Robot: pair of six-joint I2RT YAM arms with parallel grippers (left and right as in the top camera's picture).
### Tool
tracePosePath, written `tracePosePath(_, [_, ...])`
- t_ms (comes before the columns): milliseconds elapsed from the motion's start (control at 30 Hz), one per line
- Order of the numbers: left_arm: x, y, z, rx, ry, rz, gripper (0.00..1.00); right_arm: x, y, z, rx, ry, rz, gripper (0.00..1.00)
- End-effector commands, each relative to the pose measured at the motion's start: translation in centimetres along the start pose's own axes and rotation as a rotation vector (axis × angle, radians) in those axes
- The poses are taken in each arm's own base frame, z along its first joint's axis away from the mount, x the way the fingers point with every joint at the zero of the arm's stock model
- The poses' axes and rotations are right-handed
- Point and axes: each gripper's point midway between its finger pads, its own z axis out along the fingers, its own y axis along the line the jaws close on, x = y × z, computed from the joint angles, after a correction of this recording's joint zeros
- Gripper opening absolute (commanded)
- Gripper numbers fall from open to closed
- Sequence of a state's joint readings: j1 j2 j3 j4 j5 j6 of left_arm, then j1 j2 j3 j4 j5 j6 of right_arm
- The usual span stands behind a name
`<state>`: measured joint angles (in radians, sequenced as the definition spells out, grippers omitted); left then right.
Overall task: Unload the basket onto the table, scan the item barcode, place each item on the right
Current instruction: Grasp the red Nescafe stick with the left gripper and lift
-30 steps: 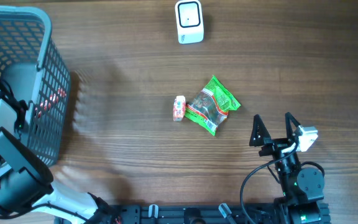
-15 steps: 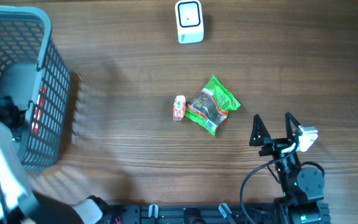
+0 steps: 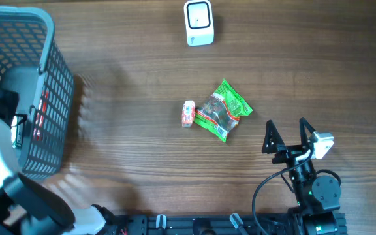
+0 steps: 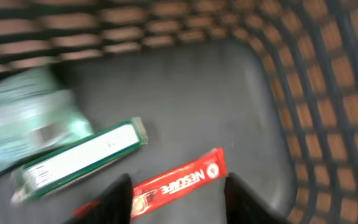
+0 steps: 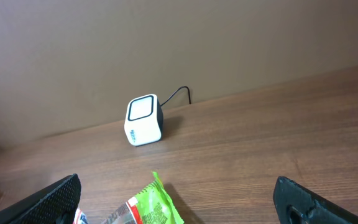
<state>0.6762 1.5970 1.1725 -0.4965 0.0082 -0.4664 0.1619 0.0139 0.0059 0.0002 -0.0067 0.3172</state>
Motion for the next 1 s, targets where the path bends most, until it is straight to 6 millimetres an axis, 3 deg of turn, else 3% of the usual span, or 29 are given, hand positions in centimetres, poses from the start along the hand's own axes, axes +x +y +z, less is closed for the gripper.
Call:
tracePosePath(0, [3.3, -3.8, 2.1, 0.231, 0.125, 0.448, 0.69, -0.2, -0.2, 0.0, 0.008, -0.011, 0.000, 1.00])
tracePosePath(100, [6.1, -3.8, 3.8, 0.244, 0.199, 0.649, 0.74, -0.2, -0.1, 0.0, 0.008, -0.011, 0.000, 1.00])
tracePosePath(200, [7.8, -3.1, 5.2, 0.230, 0.258, 0.729, 0.76, -0.2, -0.2, 0.0, 0.008, -0.011, 0.000, 1.00])
tracePosePath(233, [8.3, -2.7, 5.8, 0.224, 0.281, 0.726, 0.83, -0.2, -0.2, 0.0, 0.008, -0.011, 0.000, 1.00])
tracePosePath(267, [8.7, -2.3, 6.3, 0.218, 0.298, 0.721, 1.00, -0.2, -0.2, 0.0, 0.008, -0.011, 0.000, 1.00])
tracePosePath(467, [8.3, -0.4, 8.1, 0.103, 0.291, 0.738, 0.97, -0.2, -0.1, 0.0, 0.008, -0.011, 0.000, 1.00])
tracePosePath(600, [10.5, -0.3, 8.9, 0.159, 0.367, 0.765, 0.93, -0.2, -0.2, 0.0, 0.008, -0.012, 0.000, 1.00])
tracePosePath(667, [11.6, 0.5, 9.6, 0.145, 0.412, 0.760, 0.85, -0.2, -0.2, 0.0, 0.008, -0.011, 0.000, 1.00])
tracePosePath(700, [12.3, 0.9, 10.0, 0.140, 0.439, 0.757, 0.75, -0.2, -0.2, 0.0, 0.008, -0.011, 0.000, 1.00])
tracePosePath(767, [12.7, 1.3, 10.3, 0.135, 0.458, 0.753, 0.04, -0.2, -0.2, 0.0, 0.008, -0.011, 0.000, 1.00])
tracePosePath(867, [12.4, 1.1, 10.2, 0.137, 0.445, 0.754, 0.04, -0.2, -0.2, 0.0, 0.008, -0.011, 0.000, 1.00])
tracePosePath(967, [9.1, -1.0, 8.6, 0.152, 0.348, 0.740, 0.04, -0.2, -0.2, 0.0, 0.008, -0.011, 0.000, 1.00])
